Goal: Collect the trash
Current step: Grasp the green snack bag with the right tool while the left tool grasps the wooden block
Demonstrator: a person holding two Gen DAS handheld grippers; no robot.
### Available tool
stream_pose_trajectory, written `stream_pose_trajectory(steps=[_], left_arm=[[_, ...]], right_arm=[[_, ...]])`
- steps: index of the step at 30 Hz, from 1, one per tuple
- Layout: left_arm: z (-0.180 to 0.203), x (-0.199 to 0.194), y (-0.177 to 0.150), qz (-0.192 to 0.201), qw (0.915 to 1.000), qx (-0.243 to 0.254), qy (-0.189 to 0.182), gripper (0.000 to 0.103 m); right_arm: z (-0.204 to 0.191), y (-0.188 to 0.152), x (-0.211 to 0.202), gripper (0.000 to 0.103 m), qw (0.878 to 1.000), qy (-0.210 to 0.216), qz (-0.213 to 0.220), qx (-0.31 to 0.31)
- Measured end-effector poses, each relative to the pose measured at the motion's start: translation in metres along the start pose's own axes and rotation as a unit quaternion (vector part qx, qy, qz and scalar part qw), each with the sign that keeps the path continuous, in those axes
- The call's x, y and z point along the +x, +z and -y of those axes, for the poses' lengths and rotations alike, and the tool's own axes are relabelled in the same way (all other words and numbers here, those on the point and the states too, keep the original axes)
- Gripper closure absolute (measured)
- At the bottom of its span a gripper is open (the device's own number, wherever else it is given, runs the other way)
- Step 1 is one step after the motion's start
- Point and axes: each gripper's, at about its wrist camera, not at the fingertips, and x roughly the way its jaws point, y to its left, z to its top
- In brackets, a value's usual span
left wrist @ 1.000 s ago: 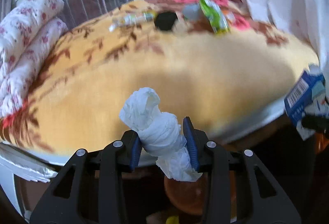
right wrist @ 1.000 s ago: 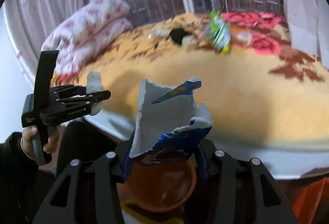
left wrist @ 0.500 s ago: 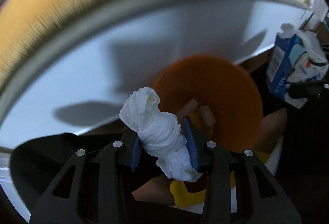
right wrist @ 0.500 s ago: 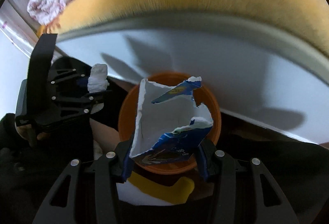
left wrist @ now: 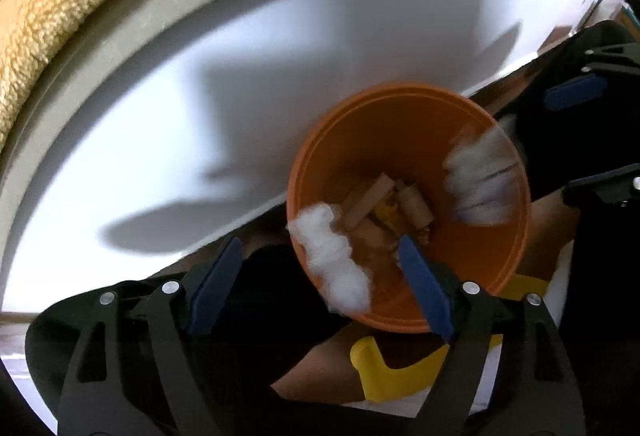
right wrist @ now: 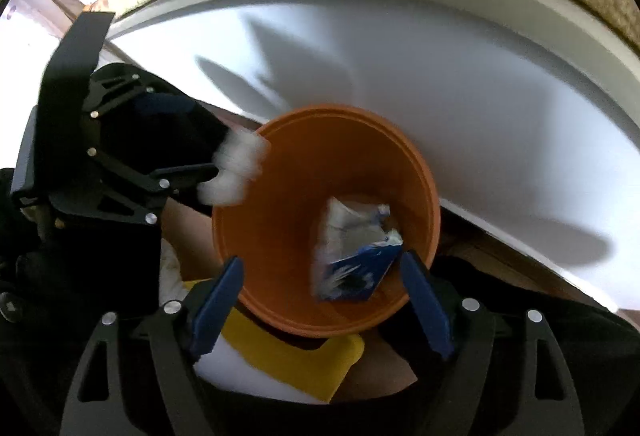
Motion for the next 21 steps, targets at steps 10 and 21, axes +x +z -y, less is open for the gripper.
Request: stream_pose_trajectory(steps=[10, 21], left_arm=[[-0.009, -0.010, -0.010, 0.008, 0.9998, -0.010, 0.016, 0.024], [-0.040, -0.109, 0.018, 0.127, 0.9903, -0.056, -0.007, 0.016]], right_arm=[[0.008, -0.009, -0.020, 0.024, 1.000, -0.011, 0.015, 0.015], [0.014, 0.021, -0.152, 0.020, 0.988, -0.019, 0.152, 0.002]])
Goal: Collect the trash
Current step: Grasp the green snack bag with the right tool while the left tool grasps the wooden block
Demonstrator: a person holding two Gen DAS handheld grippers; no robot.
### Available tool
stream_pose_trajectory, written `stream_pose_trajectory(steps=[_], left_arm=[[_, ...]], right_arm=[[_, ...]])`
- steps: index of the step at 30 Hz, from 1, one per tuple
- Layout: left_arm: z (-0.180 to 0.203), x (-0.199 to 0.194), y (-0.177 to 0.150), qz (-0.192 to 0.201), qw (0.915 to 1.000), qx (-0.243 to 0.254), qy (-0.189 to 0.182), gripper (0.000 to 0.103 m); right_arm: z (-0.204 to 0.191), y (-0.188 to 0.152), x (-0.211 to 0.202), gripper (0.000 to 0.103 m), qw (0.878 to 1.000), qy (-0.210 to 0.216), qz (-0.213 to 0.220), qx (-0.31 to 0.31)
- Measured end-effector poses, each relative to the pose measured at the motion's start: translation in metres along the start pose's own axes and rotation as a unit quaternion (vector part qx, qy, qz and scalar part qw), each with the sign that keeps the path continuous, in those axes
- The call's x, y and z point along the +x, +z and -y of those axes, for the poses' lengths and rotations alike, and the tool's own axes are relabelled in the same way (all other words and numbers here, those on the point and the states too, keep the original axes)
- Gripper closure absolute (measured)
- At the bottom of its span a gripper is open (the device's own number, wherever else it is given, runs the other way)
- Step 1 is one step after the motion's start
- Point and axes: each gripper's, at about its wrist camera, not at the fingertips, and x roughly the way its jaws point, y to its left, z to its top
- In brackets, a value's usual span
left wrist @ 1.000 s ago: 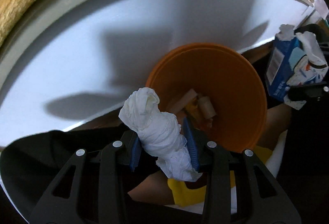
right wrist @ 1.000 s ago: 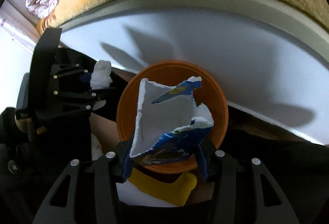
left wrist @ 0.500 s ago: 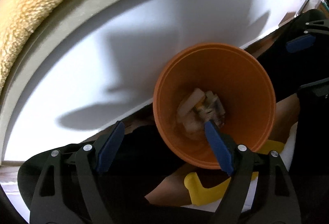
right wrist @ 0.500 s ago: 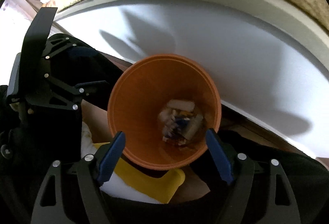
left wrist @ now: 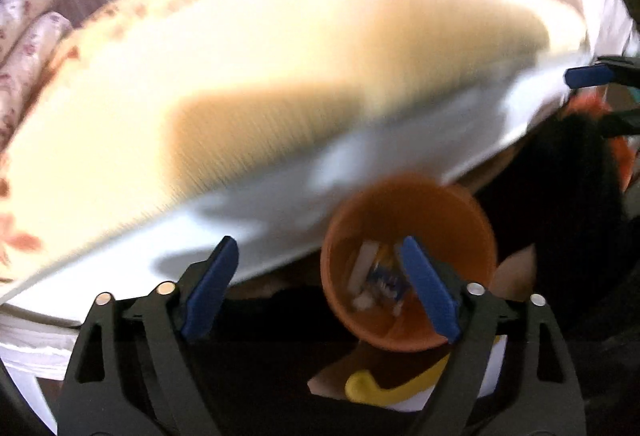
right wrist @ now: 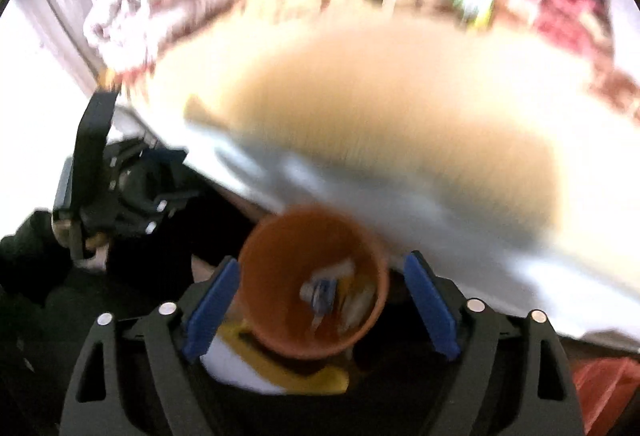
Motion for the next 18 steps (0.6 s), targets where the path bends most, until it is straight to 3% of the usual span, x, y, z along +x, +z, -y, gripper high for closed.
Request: stream_pose_trajectory(steps=[5, 11, 18], left_arm=[[-0.016, -0.035, 0.036, 0.063, 0.9970, -0.044, -0.010, 0.014], [-0.040, -0.047, 0.081, 0.116, 0.9893, -0.088, -0.005, 0.014], [-0.053, -0.025, 0.138, 0.130, 0.9833, -0.127, -0.010, 0.014]], right_arm=[[0.029, 0.054, -0.030, 0.020, 0.998, -0.021, 0.058, 0.017], [0.064, 0.107, -0.035, 0.020, 0.994, -0.028, 0.093, 0.047], [0.096, 0.165, -0.021, 0.020, 0.990, -0.040, 0.113, 0.074]])
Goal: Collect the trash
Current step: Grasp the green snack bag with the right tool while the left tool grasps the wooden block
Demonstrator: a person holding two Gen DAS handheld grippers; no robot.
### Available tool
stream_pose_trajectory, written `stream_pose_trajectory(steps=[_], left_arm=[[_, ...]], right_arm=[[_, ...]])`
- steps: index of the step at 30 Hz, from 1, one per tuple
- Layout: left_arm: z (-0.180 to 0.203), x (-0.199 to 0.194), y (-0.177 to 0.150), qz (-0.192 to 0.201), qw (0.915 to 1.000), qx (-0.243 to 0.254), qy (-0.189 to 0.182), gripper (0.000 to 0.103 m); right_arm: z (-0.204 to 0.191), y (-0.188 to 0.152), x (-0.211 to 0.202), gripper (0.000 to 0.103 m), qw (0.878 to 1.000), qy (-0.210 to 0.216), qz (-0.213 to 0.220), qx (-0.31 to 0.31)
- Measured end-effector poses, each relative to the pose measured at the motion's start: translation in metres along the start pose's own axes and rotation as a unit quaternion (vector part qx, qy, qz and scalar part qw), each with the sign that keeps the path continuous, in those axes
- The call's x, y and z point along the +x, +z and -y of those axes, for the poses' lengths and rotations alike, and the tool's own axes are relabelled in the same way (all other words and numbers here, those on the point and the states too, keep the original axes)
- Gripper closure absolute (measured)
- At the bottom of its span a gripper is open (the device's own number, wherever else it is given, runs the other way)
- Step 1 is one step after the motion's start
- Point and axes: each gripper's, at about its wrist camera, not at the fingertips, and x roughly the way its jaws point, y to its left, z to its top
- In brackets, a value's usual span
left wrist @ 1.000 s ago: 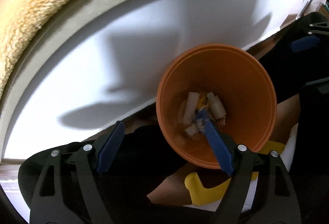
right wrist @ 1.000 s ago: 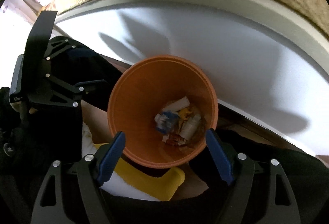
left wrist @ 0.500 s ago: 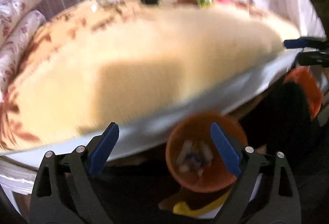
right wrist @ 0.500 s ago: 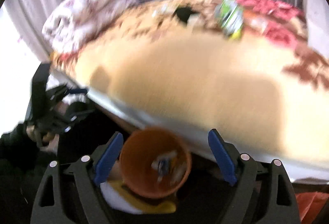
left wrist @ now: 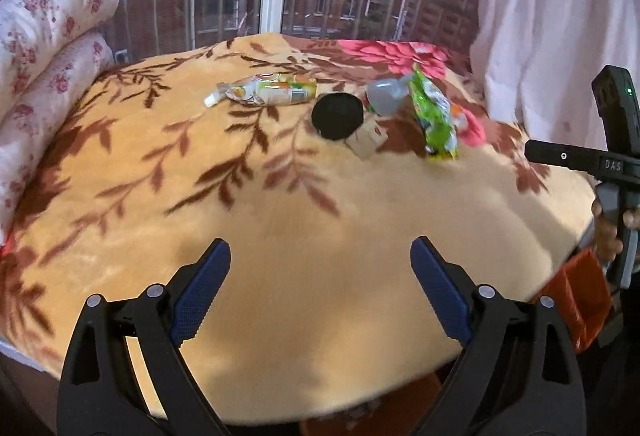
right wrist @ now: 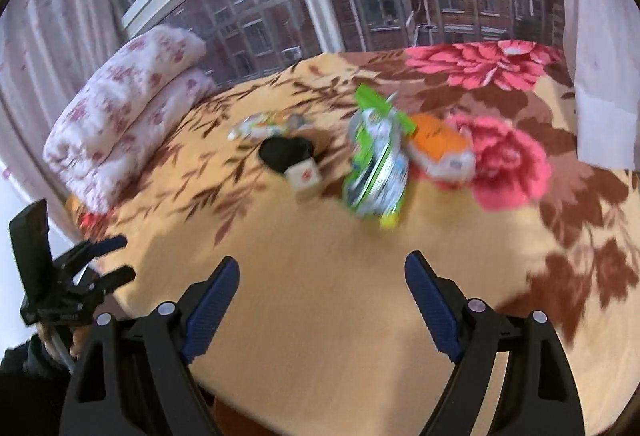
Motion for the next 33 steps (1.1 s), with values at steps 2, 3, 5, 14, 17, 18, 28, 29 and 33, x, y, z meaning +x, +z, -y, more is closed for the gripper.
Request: stream_pose_trajectory(steps=[2, 3, 5, 14, 17, 18, 28, 29, 33], left_arm=[[0.004, 0.019, 0.010, -0.005, 1.0000, -0.008, 0.001, 0.014], [0.006, 0.029, 0.014, -0.008, 0.9999, -0.011, 0.003, 0.014], [0.011, 0.048, 0.019, -0.016, 0.9998, -0.010, 0.011, 0.014], [0.018, 0.103, 0.031, -0.041, 0.9984, -0.010, 0.039, 0.014], [0.014, 0.113, 0.031, -0.047, 0.9978, -0.019, 0.042, 0.014], [0.013, 0.116, 0.030, -0.050, 0.9976, -0.021, 0.043, 0.014], [0.022, 0.126, 0.019, -0.052, 0.9970, 0.007, 0.057, 0.014], [0.023, 0.126, 0.018, -0.052, 0.9970, 0.010, 0.057, 0.014], [0.023, 0.126, 0.018, -0.054, 0.9973, 0.012, 0.049, 0.014]], right_arm=[[0.007, 0.017, 0.013, 0.020, 1.000, -0.007, 0.002, 0.006], [0.011, 0.027, 0.021, 0.020, 1.000, -0.013, 0.006, 0.012], [0.017, 0.040, 0.034, 0.020, 1.000, -0.020, 0.006, 0.015], [0.045, 0.077, 0.108, 0.020, 0.998, -0.052, -0.019, 0.037], [0.045, 0.079, 0.126, 0.020, 0.998, -0.046, -0.026, 0.040], [0.043, 0.078, 0.132, 0.020, 0.998, -0.049, -0.029, 0.035], [0.033, 0.048, 0.123, 0.068, 0.996, -0.080, -0.026, 0.040], [0.030, 0.044, 0.115, 0.068, 0.996, -0.077, -0.020, 0.039], [0.020, 0.011, 0.069, 0.068, 0.997, -0.062, 0.013, 0.054]])
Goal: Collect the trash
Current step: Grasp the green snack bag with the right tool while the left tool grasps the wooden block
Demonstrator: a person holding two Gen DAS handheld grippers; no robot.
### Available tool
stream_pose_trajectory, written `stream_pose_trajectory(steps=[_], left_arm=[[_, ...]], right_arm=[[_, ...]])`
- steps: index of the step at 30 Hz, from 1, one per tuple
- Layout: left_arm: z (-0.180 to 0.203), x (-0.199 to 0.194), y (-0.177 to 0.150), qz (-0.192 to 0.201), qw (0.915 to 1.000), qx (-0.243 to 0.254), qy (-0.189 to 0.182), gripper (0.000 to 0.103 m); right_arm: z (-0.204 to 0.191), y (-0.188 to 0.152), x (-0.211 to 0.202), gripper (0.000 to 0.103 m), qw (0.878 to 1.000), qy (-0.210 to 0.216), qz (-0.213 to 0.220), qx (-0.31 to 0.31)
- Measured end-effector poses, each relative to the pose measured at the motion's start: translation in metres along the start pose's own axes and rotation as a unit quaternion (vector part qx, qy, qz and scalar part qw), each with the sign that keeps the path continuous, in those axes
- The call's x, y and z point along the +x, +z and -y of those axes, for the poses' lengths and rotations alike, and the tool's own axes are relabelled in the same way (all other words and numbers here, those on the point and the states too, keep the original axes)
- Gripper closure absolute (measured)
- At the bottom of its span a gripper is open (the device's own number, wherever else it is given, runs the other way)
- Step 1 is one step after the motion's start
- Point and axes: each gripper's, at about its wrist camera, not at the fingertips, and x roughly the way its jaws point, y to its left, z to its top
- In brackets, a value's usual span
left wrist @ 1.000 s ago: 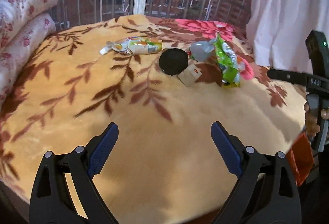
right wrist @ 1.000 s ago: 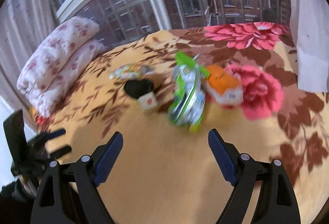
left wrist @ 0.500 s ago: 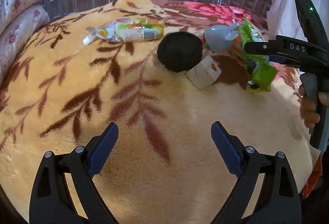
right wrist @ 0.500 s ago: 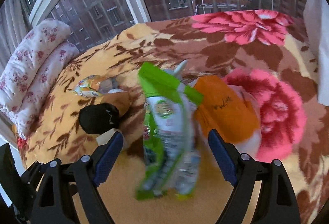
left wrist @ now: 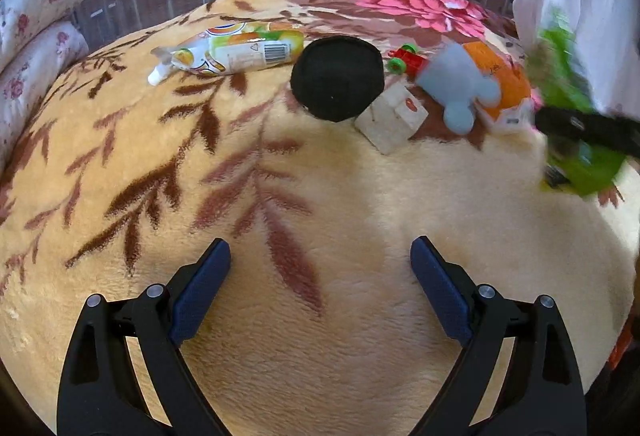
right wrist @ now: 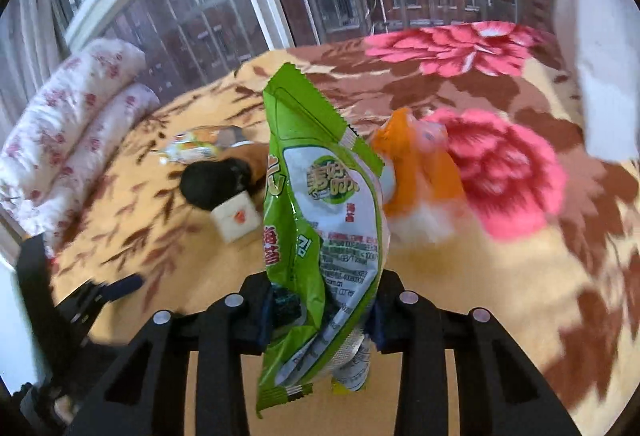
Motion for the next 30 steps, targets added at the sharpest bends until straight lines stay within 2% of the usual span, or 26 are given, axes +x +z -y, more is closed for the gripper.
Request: stream_pose_trajectory(steps=[5, 9, 12, 18, 23, 24, 26, 27, 29, 30], left_arm=[[-0.001, 0.001, 0.003, -0.011, 0.9999, -0.005, -0.004, 0.014], [0.010, 0.004, 0.017, -0.031, 0.9991, -0.019, -0.022, 0.014], [0.025, 0.013, 0.034, -0.042, 0.9977, -0.047, -0.025, 0.014], [0.049, 0.046, 0.071, -0.050, 0.9935, -0.102, -0.011, 0.014], [0.040, 0.075, 0.088, -0.058, 0.9825, -0.177, 0.012, 0.015], [0.035, 0.082, 0.088, -0.060, 0.9795, -0.190, 0.026, 0.028], [0.034, 0.085, 0.087, -0.059, 0.9801, -0.183, 0.050, 0.036], [0.039, 0.083, 0.087, -0.053, 0.9825, -0.169, 0.058, 0.046], [0.046, 0.081, 0.087, -0.048, 0.9856, -0.149, 0.065, 0.053], [0.047, 0.081, 0.086, -0.046, 0.9861, -0.145, 0.067, 0.053]], right_arm=[[0.007, -0.040, -0.033, 0.067, 0.999, -0.035, 0.024, 0.001], [0.020, -0.062, -0.049, 0.067, 0.998, -0.028, 0.056, 0.028], [0.030, -0.070, -0.053, 0.067, 0.996, -0.013, 0.075, 0.056], [0.040, -0.071, -0.052, 0.064, 0.994, 0.006, 0.082, 0.068], [0.047, -0.075, -0.047, 0.064, 0.994, 0.019, 0.079, 0.070], [0.048, -0.076, -0.046, 0.064, 0.994, 0.022, 0.079, 0.070], [0.050, -0.076, -0.044, 0.064, 0.994, 0.026, 0.078, 0.072], [0.050, -0.076, -0.042, 0.064, 0.994, 0.030, 0.077, 0.074], [0.051, -0.078, -0.038, 0.064, 0.994, 0.031, 0.073, 0.075], [0.050, -0.078, -0.036, 0.064, 0.994, 0.030, 0.071, 0.075]])
